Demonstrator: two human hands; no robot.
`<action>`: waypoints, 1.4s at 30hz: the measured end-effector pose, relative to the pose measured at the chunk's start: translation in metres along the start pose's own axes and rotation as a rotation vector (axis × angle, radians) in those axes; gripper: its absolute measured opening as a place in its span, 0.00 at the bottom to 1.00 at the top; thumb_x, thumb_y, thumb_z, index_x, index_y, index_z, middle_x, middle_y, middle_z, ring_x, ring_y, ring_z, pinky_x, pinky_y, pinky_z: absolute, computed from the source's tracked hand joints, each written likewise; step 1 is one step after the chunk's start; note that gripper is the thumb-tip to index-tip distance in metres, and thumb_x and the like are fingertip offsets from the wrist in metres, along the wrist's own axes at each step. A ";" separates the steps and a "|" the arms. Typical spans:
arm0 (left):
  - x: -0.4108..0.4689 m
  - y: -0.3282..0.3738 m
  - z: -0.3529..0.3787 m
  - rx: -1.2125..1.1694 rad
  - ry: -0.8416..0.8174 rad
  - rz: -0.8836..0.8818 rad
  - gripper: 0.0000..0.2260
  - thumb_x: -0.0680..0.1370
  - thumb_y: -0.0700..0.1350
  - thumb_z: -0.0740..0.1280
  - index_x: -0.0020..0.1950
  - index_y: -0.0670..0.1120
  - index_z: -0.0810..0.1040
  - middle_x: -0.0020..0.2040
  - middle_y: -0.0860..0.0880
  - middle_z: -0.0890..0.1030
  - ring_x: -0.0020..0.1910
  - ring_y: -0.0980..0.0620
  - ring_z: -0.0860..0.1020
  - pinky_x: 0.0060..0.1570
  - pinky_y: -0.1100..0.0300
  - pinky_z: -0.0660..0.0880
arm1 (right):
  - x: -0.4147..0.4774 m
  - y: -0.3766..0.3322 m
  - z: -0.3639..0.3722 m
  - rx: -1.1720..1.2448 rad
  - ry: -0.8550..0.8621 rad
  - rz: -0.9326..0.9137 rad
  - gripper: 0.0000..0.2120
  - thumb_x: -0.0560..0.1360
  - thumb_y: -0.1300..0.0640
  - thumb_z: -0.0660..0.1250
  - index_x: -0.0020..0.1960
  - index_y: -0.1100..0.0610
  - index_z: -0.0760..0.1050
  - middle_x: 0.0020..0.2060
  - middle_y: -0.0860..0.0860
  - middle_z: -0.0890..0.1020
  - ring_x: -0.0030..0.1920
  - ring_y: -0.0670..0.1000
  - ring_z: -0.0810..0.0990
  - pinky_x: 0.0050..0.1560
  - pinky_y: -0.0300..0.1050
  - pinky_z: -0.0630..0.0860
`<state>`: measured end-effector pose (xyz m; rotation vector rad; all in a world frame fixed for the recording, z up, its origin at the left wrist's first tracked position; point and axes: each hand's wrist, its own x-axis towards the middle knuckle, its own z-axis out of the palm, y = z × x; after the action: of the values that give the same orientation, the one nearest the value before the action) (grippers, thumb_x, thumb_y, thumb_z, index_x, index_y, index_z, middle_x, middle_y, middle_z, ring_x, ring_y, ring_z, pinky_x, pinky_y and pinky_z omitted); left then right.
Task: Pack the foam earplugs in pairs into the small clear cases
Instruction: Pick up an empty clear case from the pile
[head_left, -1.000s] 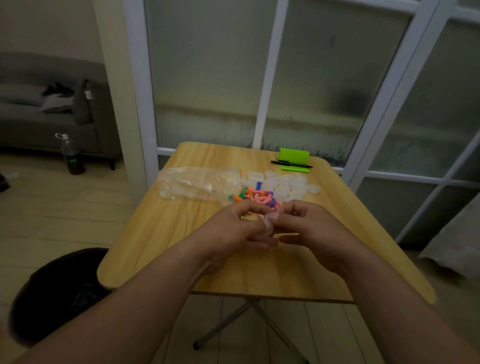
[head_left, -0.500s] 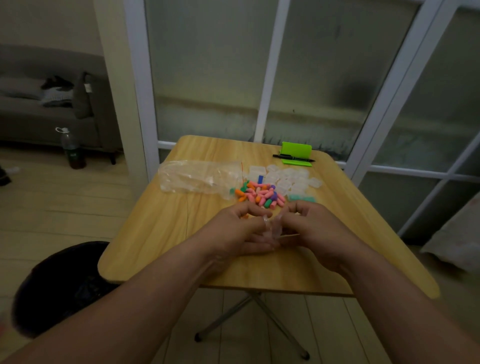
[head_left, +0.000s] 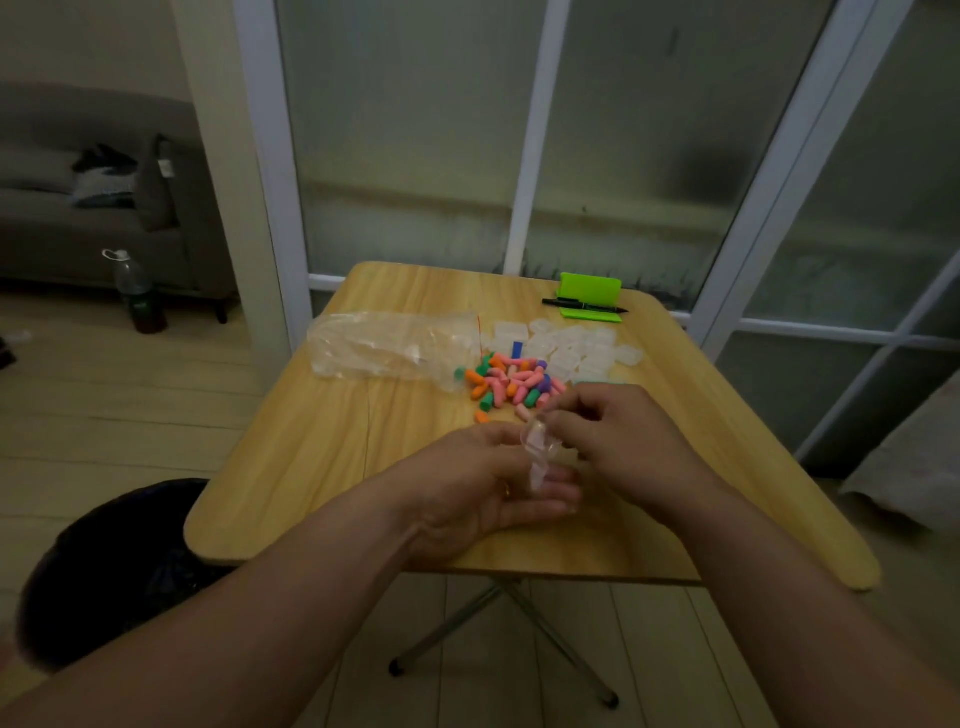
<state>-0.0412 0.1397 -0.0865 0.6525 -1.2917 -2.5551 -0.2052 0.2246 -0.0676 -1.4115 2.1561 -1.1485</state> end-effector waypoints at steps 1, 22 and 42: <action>0.000 -0.004 0.002 0.037 -0.016 0.000 0.19 0.79 0.26 0.60 0.67 0.39 0.76 0.53 0.36 0.84 0.46 0.45 0.85 0.46 0.55 0.84 | 0.001 -0.001 0.001 0.019 -0.031 -0.013 0.05 0.80 0.56 0.72 0.51 0.50 0.87 0.44 0.44 0.87 0.44 0.40 0.83 0.42 0.35 0.78; 0.004 0.043 -0.036 -0.278 0.565 0.217 0.21 0.86 0.56 0.55 0.61 0.42 0.80 0.39 0.46 0.78 0.26 0.53 0.71 0.23 0.65 0.65 | 0.067 0.001 0.058 -0.354 0.287 -0.027 0.05 0.78 0.48 0.72 0.52 0.46 0.82 0.47 0.46 0.81 0.48 0.48 0.80 0.44 0.49 0.78; 0.010 0.053 -0.054 -0.291 0.591 0.230 0.23 0.86 0.56 0.56 0.64 0.41 0.81 0.39 0.47 0.80 0.26 0.53 0.72 0.25 0.63 0.65 | 0.085 -0.007 0.081 -0.497 0.361 -0.024 0.06 0.76 0.46 0.71 0.44 0.47 0.82 0.46 0.47 0.79 0.48 0.52 0.79 0.41 0.48 0.74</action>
<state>-0.0252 0.0659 -0.0750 1.0211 -0.7322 -2.0706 -0.1888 0.1125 -0.0995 -1.5103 2.8364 -0.9732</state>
